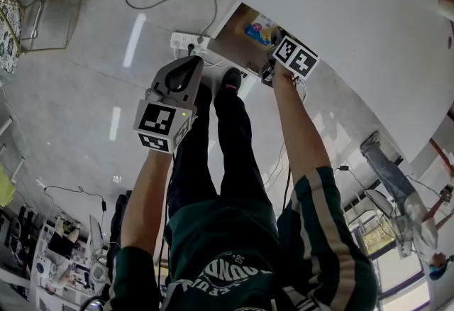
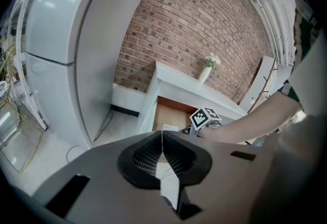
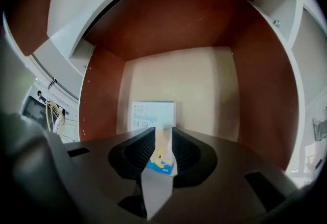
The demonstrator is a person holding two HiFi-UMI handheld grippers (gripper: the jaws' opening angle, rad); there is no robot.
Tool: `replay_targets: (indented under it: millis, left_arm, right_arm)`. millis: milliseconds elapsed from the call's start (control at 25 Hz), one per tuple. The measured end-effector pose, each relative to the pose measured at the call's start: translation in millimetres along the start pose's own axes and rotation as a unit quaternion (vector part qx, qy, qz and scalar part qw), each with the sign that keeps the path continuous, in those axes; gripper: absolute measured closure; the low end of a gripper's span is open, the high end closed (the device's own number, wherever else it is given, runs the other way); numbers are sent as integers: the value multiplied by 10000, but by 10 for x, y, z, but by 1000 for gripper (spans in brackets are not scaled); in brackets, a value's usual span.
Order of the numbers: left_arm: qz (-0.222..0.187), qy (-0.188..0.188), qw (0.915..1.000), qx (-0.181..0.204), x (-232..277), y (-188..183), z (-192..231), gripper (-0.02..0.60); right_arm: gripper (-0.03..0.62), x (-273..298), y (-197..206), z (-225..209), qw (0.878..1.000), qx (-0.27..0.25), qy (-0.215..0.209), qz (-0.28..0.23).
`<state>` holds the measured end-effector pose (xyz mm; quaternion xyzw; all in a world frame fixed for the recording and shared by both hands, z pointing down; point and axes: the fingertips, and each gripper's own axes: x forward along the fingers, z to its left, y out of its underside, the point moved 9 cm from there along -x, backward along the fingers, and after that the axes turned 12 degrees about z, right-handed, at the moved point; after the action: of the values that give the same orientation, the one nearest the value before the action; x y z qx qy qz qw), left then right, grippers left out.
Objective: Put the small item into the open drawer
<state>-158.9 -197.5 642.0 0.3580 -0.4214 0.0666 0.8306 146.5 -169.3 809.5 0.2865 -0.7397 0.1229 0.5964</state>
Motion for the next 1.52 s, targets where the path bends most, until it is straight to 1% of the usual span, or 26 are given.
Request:
replay_targets:
  millis: [200, 360, 680, 880, 1080, 1280, 1360, 1520]
  left_arm:
    - [8, 3, 10000, -7, 17, -4, 2, 562]
    - [17, 15, 10000, 38, 38, -26, -11, 561]
    - [1, -16, 9999, 152, 32, -87, -88, 561]
    - [-40, -20, 9997, 233, 0, -117, -188, 561]
    - [-77, -33, 9996, 287, -66, -140, -313, 563]
    - [-144, -61, 9994, 305, -152, -166, -432, 563]
    - [-174, -77, 9993, 336, -197, -193, -466, 561]
    - [-264, -106, 9987, 430, -329, -292, -544, 563]
  right_arm:
    - [486, 0, -3, -10, 10000, 1, -51, 33]
    - [520, -29, 27, 9, 9998, -142, -26, 98]
    - [550, -160, 97, 49, 9987, -472, -82, 146]
    - [562, -306, 169, 30, 9977, -639, -152, 144]
    - [566, -516, 296, 78, 9944, -1038, -204, 75]
    - [568, -726, 415, 107, 9927, -1160, -328, 58]
    - [568, -816, 445, 165, 9881, -1489, -373, 34]
    - [568, -1089, 483, 317, 9707, -2323, -599, -112]
